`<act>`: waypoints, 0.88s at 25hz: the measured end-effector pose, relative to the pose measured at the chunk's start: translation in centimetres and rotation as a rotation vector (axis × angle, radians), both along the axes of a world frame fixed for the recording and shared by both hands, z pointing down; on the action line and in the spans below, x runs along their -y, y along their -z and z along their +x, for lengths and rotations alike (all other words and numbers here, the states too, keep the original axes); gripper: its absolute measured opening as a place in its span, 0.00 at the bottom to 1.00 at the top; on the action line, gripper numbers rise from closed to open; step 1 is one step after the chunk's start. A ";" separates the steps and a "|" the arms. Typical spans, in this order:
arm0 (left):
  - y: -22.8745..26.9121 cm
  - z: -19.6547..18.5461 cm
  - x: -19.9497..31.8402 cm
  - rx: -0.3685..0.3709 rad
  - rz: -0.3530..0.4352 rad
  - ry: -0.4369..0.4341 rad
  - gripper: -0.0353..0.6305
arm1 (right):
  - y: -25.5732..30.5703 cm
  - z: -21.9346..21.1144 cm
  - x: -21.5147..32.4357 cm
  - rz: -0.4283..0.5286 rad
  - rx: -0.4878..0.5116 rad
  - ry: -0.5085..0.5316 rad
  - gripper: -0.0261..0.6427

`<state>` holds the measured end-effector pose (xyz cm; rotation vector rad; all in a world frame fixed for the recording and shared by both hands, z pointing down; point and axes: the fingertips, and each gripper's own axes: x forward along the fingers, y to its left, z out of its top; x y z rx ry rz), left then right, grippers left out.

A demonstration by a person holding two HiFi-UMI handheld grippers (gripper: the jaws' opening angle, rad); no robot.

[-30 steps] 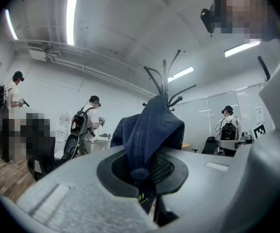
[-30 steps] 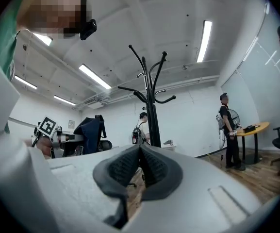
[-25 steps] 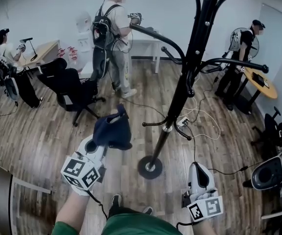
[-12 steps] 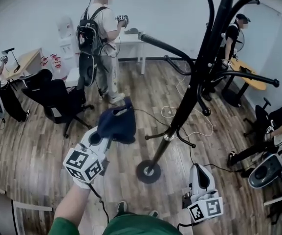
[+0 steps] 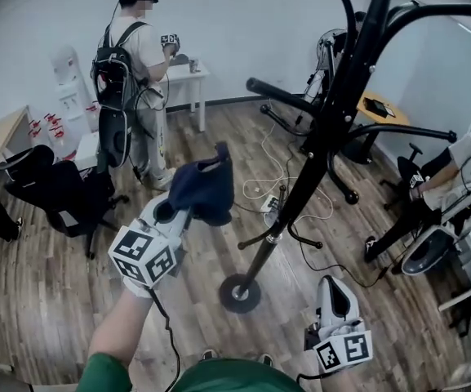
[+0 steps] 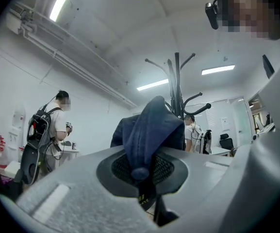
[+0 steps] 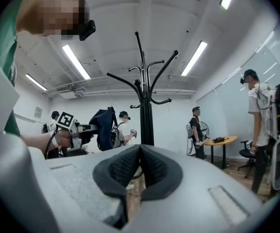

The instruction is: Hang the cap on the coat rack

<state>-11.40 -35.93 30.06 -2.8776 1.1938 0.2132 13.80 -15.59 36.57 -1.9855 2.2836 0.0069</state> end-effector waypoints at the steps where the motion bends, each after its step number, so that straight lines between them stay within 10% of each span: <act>1: 0.3 0.3 0.7 -0.006 0.001 -0.021 0.09 | 0.1 0.0 -0.1 0.002 0.000 -0.025 0.04; 22: 3.7 6.4 9.1 -0.041 0.039 -0.199 0.09 | 0.1 1.0 -3.3 -0.005 -0.014 -0.296 0.04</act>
